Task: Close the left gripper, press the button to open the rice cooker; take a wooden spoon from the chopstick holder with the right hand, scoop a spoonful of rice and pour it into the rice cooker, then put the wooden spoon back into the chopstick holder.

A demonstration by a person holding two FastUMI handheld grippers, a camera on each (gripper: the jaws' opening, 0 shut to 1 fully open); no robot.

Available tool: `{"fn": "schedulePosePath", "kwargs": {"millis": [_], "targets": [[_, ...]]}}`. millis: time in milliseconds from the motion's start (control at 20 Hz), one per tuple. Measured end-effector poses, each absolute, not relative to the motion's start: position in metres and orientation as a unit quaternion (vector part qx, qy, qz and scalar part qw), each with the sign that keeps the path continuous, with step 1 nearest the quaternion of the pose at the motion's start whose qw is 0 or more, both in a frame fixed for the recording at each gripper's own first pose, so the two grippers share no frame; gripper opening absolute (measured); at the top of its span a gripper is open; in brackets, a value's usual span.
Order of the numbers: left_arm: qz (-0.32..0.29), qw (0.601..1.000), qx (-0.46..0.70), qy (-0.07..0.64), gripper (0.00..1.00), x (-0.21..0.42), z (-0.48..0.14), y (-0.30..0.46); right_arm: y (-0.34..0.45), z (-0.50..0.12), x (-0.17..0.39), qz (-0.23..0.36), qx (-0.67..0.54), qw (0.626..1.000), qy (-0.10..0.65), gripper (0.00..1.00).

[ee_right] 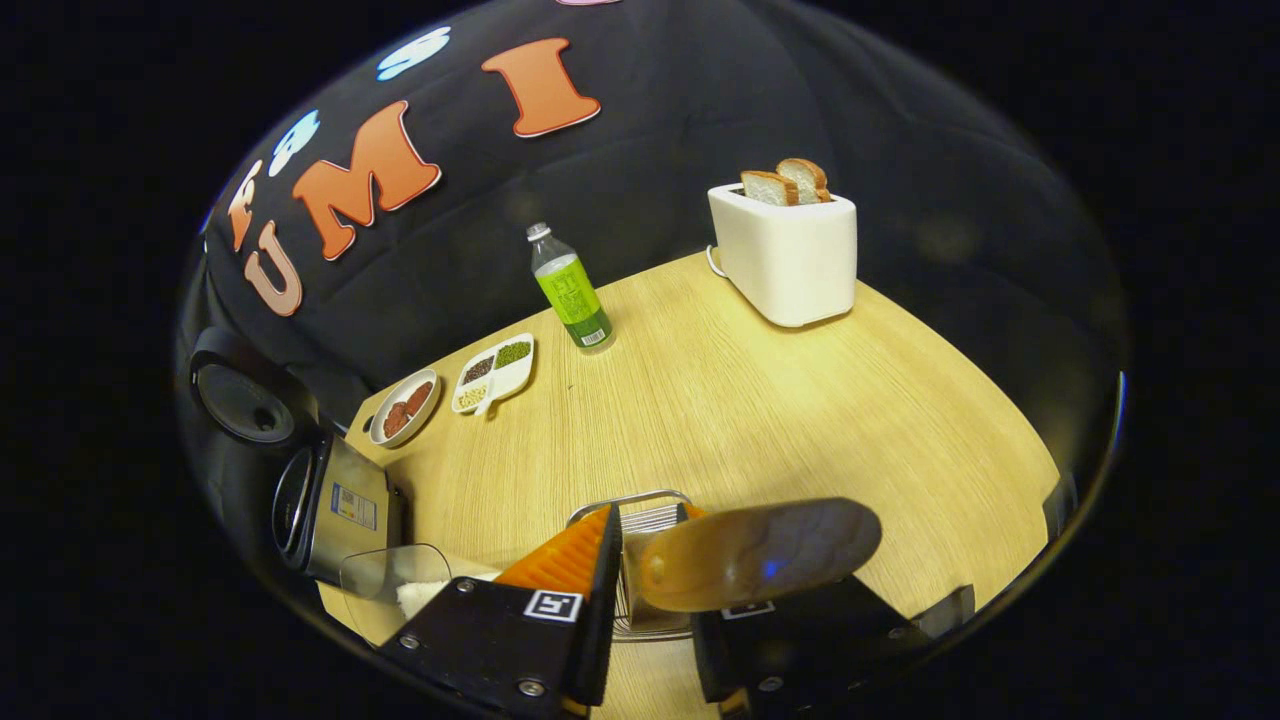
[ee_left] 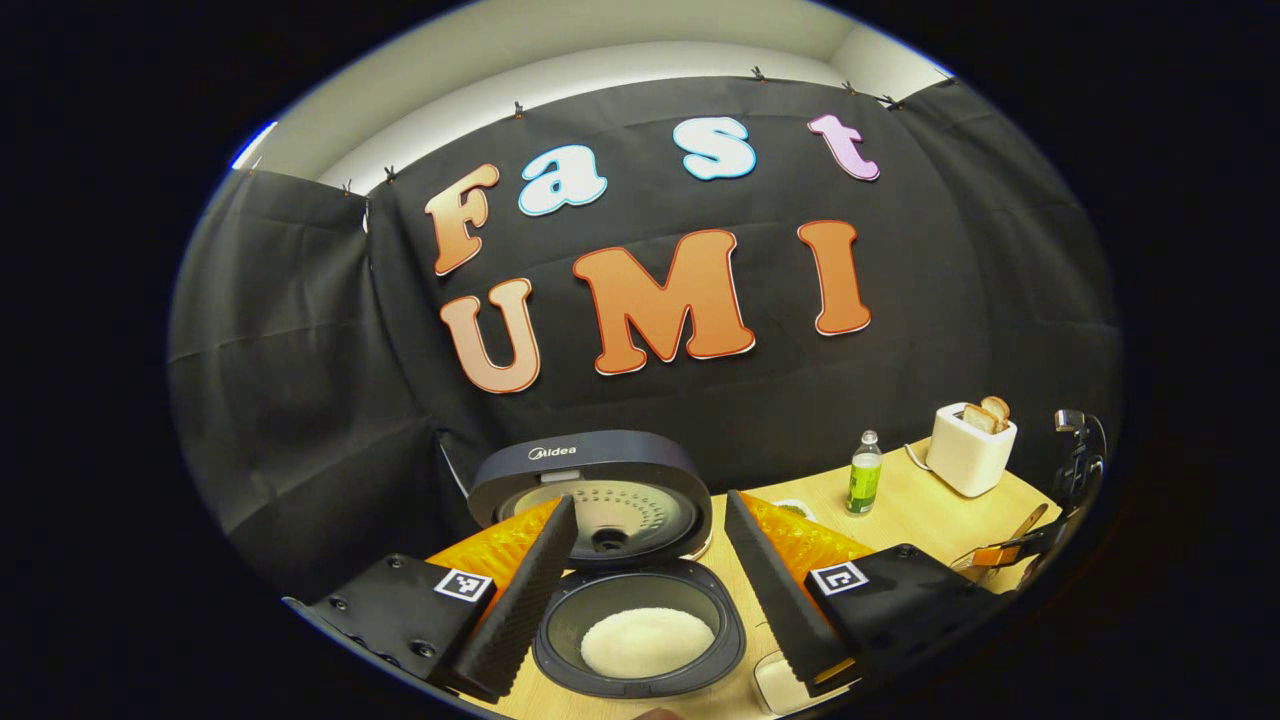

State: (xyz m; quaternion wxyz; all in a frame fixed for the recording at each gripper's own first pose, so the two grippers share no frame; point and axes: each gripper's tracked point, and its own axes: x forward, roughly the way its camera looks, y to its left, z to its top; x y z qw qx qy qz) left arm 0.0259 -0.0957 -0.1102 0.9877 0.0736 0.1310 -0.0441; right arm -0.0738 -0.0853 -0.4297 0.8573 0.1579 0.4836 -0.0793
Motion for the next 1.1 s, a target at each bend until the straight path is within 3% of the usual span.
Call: {"fn": "schedulePosePath", "kwargs": {"millis": [150, 200, 250, 300, 750, 850, 1100], "targets": [[-0.042, 0.988, 0.068, 0.131, 0.92, 0.029, -0.111, -0.092, -0.094, -0.417, -0.071, -0.087, 0.161, 0.861, 0.475, 0.55], [-0.038, 0.988, 0.064, 0.134, 0.92, 0.030, -0.113, -0.088, -0.099, -0.414, -0.070, -0.094, 0.161, 0.863, 0.470, 0.76], [-0.036, 0.988, 0.060, 0.136, 0.92, 0.032, -0.113, -0.085, -0.105, -0.408, -0.068, -0.099, 0.162, 0.865, 0.465, 0.89], [-0.031, 0.989, 0.056, 0.136, 1.00, 0.035, -0.112, -0.080, -0.112, -0.403, -0.068, -0.105, 0.162, 0.867, 0.459, 0.95], [-0.022, 0.988, 0.002, 0.151, 1.00, 0.085, -0.080, -0.051, -0.150, -0.336, -0.049, -0.132, 0.137, 0.898, 0.396, 0.95], [-0.019, 0.986, -0.015, 0.165, 0.92, 0.105, -0.073, -0.046, -0.151, -0.313, -0.041, -0.128, 0.125, 0.910, 0.373, 0.95], [-0.014, 0.982, 0.003, 0.188, 0.92, 0.160, -0.073, -0.043, -0.147, -0.259, -0.024, -0.110, 0.079, 0.939, 0.318, 0.95]]}}
